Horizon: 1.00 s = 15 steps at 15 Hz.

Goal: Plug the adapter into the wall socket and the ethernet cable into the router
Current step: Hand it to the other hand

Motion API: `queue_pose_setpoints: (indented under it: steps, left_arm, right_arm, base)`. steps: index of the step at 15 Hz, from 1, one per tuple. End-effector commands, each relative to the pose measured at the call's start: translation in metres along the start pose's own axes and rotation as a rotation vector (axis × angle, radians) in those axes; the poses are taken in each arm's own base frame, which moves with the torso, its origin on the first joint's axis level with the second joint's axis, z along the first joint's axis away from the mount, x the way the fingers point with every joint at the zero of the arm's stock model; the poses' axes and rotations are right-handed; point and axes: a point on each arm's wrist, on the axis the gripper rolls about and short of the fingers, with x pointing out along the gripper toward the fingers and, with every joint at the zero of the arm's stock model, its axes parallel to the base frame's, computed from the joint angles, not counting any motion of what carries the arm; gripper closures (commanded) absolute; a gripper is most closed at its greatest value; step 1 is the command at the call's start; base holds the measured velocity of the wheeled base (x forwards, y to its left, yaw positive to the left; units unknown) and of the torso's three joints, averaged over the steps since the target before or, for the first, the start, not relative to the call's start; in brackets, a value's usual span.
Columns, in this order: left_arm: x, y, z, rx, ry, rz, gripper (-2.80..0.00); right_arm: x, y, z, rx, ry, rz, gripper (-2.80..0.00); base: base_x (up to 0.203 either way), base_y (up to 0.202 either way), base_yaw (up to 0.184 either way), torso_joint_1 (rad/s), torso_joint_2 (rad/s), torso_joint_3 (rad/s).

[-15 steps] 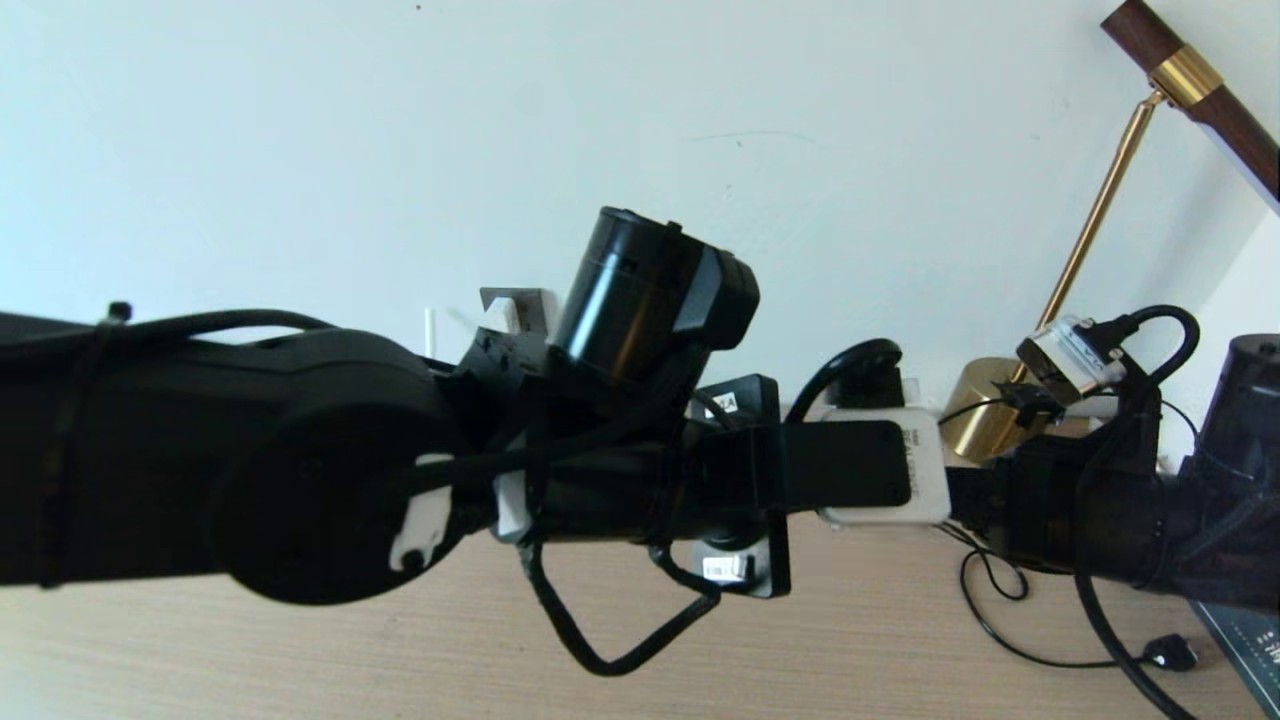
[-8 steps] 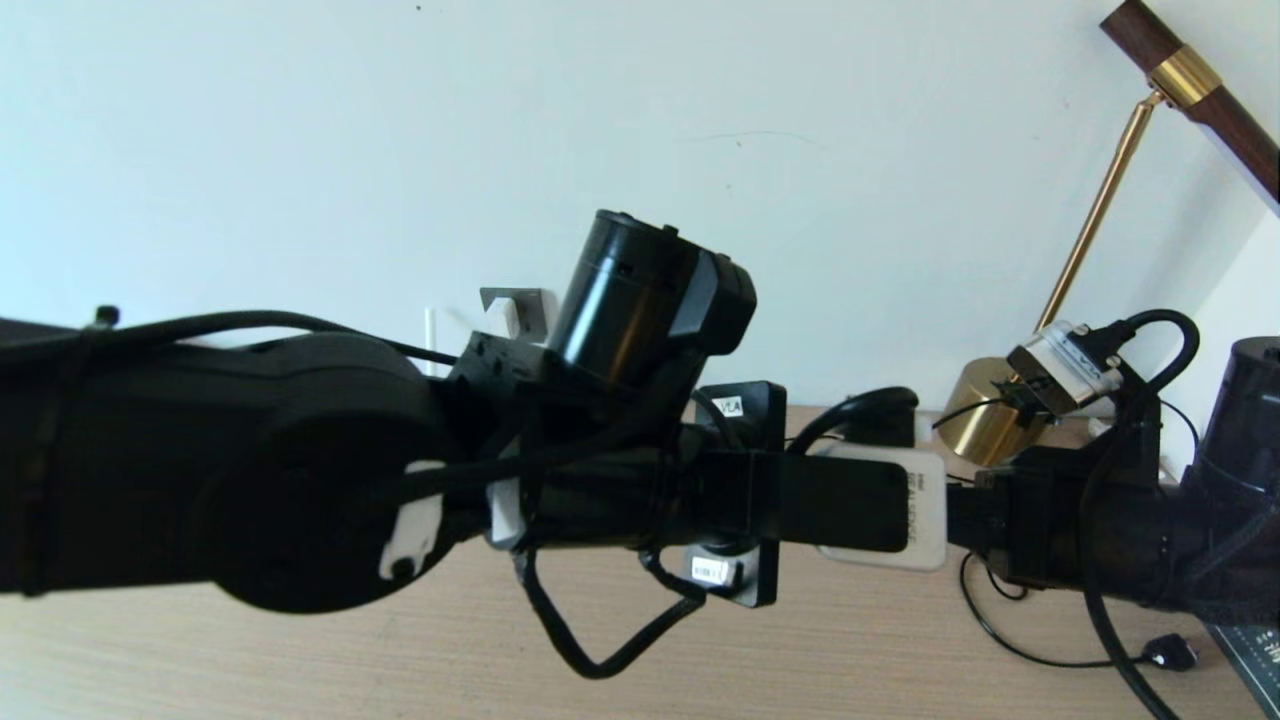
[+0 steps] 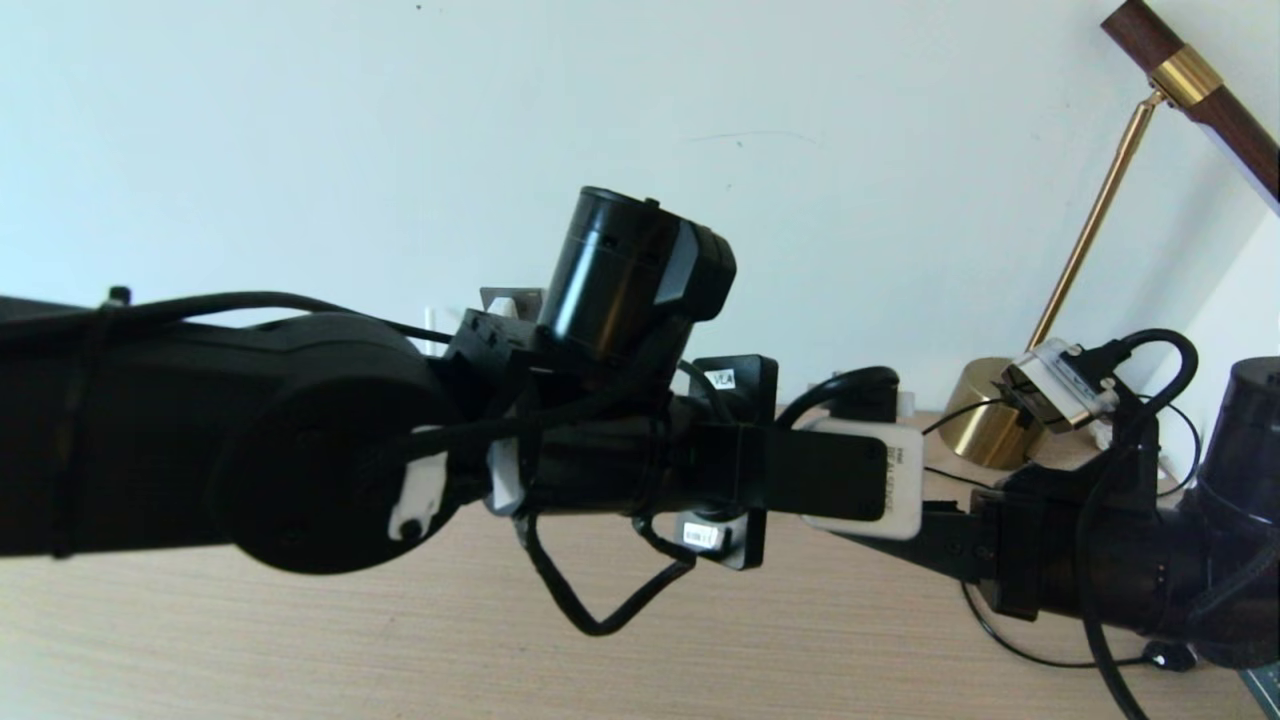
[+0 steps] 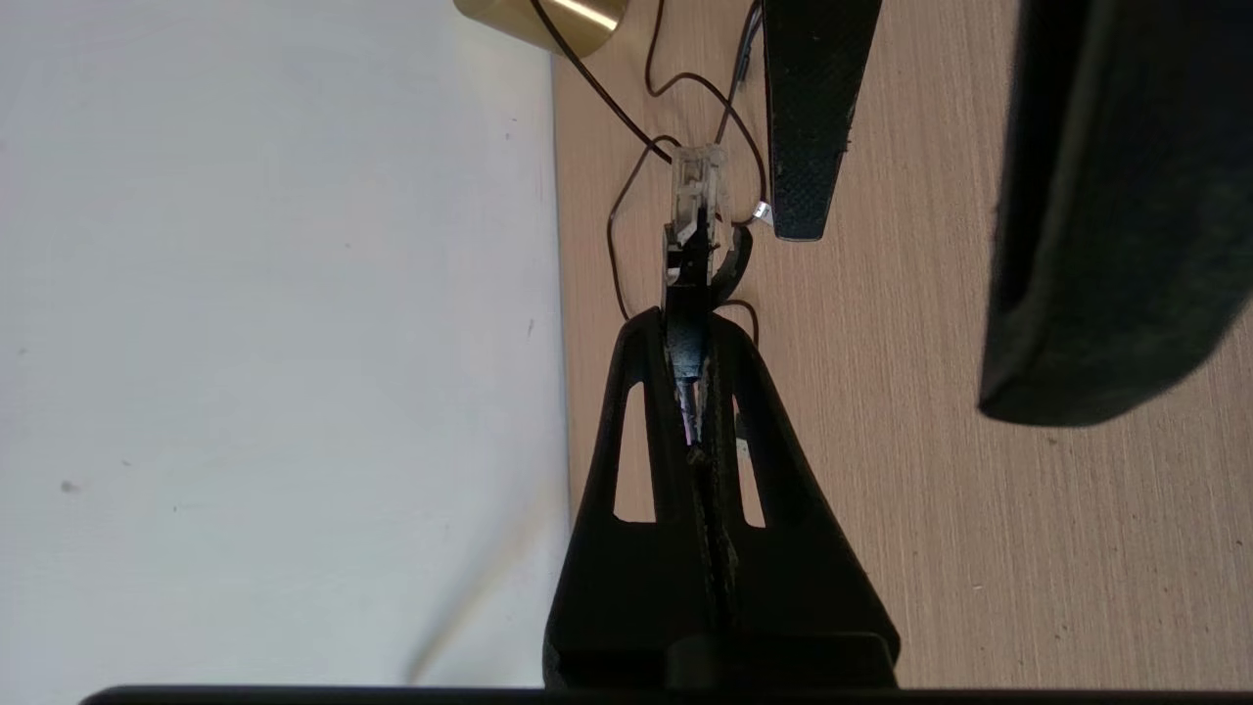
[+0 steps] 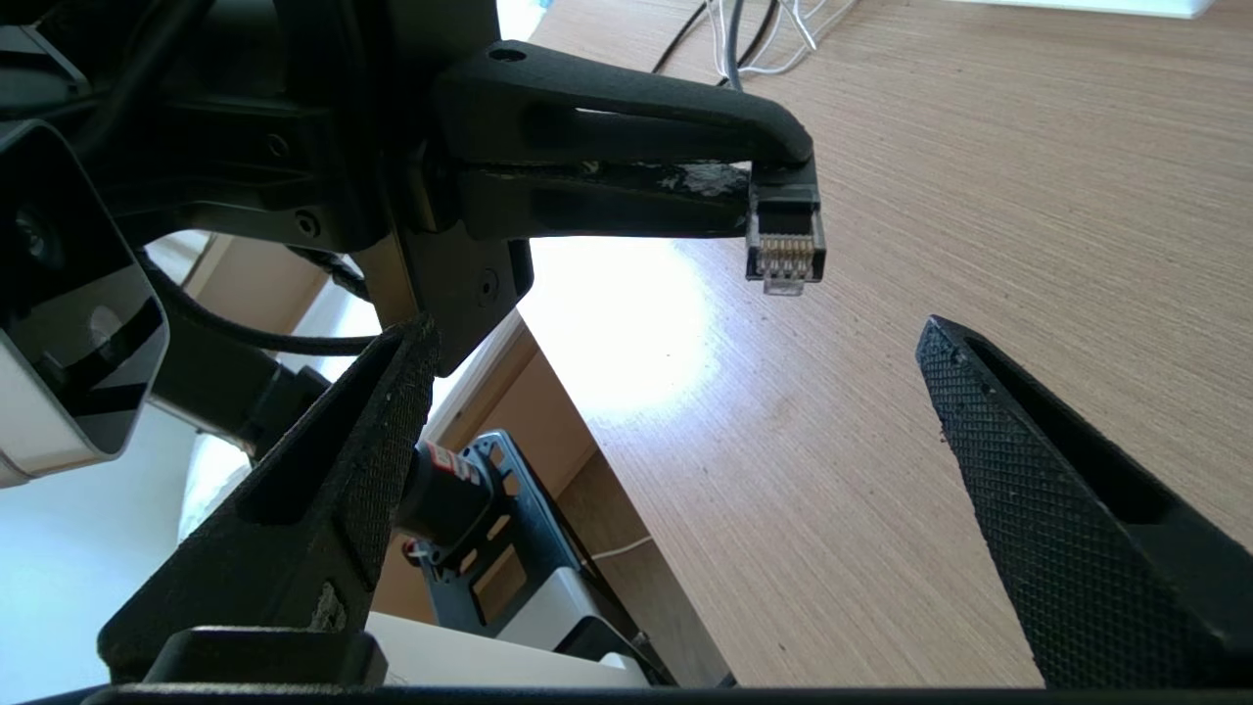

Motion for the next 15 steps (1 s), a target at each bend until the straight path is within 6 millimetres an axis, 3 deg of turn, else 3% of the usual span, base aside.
queue_pose_setpoints:
  steps: [1, 15]
  left_arm:
    - [0.0011, -0.0004, -0.0008, 0.006, 0.002, -0.003, 0.0]
    - [0.0012, -0.0015, -0.0006, 0.005, 0.0, -0.007, 0.0]
  right_arm:
    - [-0.0028, 0.0021, 0.0002, -0.003, -0.007, 0.007, -2.8]
    - [-0.0039, 0.0035, 0.0029, -0.011, -0.024, 0.007, -2.8]
  base:
    - [0.0, 0.0, 0.0, 0.0, 0.0, 0.0]
    - [0.0, 0.0, 0.0, 0.0, 0.0, 0.0]
